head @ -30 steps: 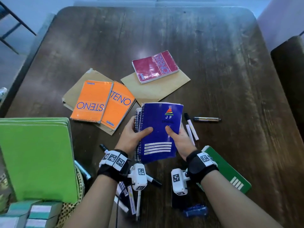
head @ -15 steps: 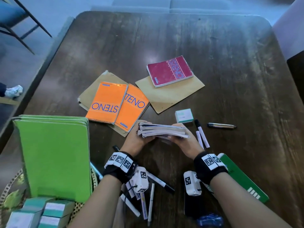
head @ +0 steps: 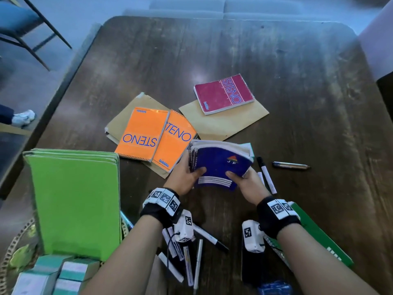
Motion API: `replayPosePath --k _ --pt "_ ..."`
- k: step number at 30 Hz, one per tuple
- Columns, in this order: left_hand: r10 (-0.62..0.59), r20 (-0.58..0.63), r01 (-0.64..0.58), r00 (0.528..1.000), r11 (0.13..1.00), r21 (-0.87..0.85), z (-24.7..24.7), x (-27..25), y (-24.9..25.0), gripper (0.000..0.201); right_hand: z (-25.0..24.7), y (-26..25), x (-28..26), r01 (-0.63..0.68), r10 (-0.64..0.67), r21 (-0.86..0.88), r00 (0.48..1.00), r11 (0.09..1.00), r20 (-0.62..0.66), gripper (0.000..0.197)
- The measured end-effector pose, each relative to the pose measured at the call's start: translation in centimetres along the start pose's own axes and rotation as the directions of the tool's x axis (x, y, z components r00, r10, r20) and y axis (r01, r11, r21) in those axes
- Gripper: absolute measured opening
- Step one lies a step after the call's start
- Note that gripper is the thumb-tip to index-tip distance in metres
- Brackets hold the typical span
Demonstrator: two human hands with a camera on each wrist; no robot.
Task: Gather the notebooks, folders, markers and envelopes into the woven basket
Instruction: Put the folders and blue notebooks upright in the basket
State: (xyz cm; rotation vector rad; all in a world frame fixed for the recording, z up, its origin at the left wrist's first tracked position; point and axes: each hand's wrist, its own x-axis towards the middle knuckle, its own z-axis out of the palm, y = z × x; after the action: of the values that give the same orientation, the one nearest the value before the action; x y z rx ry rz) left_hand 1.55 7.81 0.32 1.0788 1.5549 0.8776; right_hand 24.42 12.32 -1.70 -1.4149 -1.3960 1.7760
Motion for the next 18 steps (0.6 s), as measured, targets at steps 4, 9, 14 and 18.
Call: replayPosePath --k 4,9,14,18 --pt "-0.012 -0.025 0.012 1.0 1.0 -0.022 -0.5 -3.4 1.4 0.039 0.1 -2.0 -2.0 -0.086 0.07 0.109 0.988 0.99 0.139 0.04" --pt "0.006 -0.064 -0.009 0.998 0.998 -0.059 -2.6 -8.9 2.6 0.049 2.6 -4.2 -5.1 -0.039 0.008 0.137 0.975 0.99 0.223 0.032" --pt "0.01 -0.099 -0.026 0.995 0.986 -0.162 -8.2 -14.6 3.6 0.043 8.9 -5.7 -7.2 0.015 -0.056 0.151 0.961 0.988 0.272 0.043" --pt "0.09 -0.124 -0.107 0.988 0.984 -0.139 -15.0 -19.2 4.0 0.043 16.4 -7.4 -8.9 0.073 -0.138 0.214 0.942 0.974 0.305 0.034"
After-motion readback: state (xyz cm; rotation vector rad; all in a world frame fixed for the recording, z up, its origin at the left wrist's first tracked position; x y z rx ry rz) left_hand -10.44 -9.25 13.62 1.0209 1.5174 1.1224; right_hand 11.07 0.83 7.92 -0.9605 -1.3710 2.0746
